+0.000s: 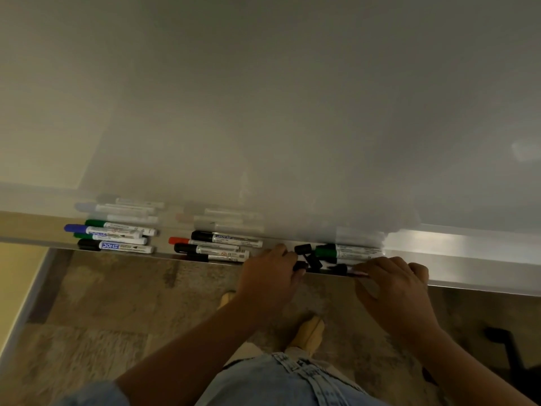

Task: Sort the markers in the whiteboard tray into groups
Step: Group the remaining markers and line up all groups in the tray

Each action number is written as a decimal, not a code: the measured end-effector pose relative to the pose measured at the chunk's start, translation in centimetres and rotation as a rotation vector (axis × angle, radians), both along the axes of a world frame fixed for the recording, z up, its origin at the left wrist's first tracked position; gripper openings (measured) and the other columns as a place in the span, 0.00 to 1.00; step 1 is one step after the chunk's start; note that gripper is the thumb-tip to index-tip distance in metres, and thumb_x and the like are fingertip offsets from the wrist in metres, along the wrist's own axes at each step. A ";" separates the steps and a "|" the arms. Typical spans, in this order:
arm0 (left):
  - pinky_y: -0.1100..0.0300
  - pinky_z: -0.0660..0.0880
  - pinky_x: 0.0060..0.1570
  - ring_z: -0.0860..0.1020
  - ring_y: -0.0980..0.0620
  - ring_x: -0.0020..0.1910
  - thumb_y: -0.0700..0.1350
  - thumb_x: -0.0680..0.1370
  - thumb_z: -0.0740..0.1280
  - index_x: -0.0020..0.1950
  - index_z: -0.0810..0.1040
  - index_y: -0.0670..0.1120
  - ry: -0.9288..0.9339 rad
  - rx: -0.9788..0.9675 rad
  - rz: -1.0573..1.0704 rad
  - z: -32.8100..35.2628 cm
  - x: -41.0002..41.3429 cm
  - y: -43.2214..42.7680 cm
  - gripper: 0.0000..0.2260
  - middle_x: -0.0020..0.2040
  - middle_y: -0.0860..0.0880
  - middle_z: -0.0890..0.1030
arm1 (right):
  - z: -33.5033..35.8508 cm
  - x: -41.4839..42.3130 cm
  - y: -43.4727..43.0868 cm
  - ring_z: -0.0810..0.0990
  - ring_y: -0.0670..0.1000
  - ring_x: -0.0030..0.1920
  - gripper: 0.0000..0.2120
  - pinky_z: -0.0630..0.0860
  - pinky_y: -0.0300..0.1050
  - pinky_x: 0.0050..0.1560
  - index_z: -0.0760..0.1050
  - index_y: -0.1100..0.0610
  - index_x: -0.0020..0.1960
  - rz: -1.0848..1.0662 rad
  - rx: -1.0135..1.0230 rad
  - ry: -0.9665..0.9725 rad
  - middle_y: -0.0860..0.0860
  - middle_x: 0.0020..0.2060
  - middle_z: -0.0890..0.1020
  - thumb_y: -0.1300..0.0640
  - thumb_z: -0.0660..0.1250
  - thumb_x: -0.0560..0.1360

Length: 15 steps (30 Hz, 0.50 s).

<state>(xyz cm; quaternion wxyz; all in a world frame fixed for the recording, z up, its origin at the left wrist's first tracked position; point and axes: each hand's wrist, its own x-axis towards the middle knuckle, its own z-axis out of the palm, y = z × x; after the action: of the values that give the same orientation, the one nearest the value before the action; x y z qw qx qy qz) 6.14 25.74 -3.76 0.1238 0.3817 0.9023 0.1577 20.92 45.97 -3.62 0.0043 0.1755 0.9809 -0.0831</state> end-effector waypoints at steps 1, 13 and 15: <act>0.58 0.71 0.43 0.76 0.50 0.51 0.58 0.80 0.57 0.60 0.76 0.51 -0.028 0.002 0.016 -0.1 0.0 -0.1 0.16 0.56 0.51 0.76 | 0.1 -0.1 0.0 0.78 0.51 0.49 0.12 0.63 0.50 0.52 0.80 0.46 0.54 0.002 0.011 -0.014 0.46 0.50 0.82 0.49 0.72 0.70; 0.62 0.65 0.39 0.76 0.52 0.46 0.54 0.75 0.69 0.53 0.79 0.53 -0.231 0.086 0.122 0.0 -1.3 -0.5 0.10 0.48 0.52 0.79 | 0.7 -1.2 -0.3 0.80 0.55 0.48 0.11 0.71 0.54 0.50 0.82 0.51 0.52 0.004 0.018 -0.043 0.50 0.47 0.83 0.57 0.75 0.69; 0.61 0.67 0.40 0.77 0.52 0.46 0.52 0.74 0.70 0.53 0.79 0.53 -0.257 0.102 0.117 0.1 -1.5 -0.7 0.09 0.48 0.52 0.81 | 0.7 -1.4 -0.1 0.79 0.55 0.48 0.11 0.71 0.54 0.50 0.82 0.51 0.51 0.008 0.004 -0.051 0.50 0.47 0.83 0.57 0.75 0.70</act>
<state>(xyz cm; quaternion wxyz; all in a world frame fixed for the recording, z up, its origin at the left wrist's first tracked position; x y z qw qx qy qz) 4.65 25.02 -3.67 0.2091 0.3111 0.8905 0.2578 19.54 45.86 -2.94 0.0293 0.1738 0.9814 -0.0764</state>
